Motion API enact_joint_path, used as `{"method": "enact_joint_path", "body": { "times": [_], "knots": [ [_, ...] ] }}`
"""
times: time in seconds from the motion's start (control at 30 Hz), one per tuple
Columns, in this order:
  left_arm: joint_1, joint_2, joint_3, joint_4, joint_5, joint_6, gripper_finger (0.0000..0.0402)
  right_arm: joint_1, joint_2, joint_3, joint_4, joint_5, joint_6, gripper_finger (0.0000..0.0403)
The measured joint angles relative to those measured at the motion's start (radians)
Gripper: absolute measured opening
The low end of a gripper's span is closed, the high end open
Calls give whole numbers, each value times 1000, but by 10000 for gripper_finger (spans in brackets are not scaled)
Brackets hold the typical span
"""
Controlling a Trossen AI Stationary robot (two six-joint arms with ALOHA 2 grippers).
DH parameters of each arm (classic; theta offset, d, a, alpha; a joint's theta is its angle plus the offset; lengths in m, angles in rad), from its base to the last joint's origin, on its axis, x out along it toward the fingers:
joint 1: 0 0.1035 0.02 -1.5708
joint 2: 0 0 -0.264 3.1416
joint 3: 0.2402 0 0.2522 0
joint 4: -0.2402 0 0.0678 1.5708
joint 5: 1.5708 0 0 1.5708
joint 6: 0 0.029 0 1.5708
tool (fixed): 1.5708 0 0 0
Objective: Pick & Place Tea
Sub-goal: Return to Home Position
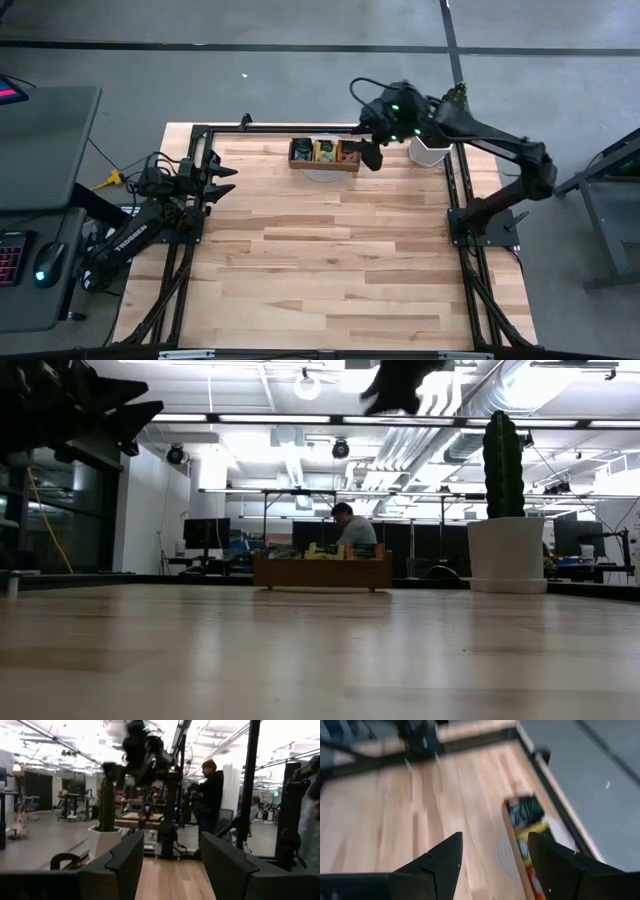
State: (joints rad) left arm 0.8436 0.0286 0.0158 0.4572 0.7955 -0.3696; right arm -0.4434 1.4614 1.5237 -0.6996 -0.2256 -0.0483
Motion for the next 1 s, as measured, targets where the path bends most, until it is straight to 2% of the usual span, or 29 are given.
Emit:
{"method": "enact_joint_path", "body": {
  "times": [0.2, 0.33, 0.4, 0.47, 0.6, 0.7, 0.83, 1.0],
  "knots": [
    [-11, -2, -1, -6, -27, 6, 192, 144, -88, 0, 28, 187, 93, 220],
    [-101, -1, -1, -1, -105, 24, 192, 240, -89, 0, 27, 317, 128, 220],
    [-171, -2, -1, 2, -170, 59, 192, 281, -87, -34, 96, 370, 145, 220],
    [-252, -1, -1, -3, -238, 92, 192, 304, -101, -117, 235, 384, 175, 220],
    [-451, -1, -2, -16, -376, 161, 192, 324, -150, -360, 565, 304, 255, 220],
    [-614, -1, -2, -51, -552, 258, 192, 351, -208, -524, 767, 296, 315, 220],
    [-808, -1, -2, -141, -780, 340, 192, 378, -329, -689, 854, 355, 337, 220],
    [-954, 0, -2, -185, -950, 414, 192, 387, -555, -905, 968, 440, 337, 220]
  ]
}}
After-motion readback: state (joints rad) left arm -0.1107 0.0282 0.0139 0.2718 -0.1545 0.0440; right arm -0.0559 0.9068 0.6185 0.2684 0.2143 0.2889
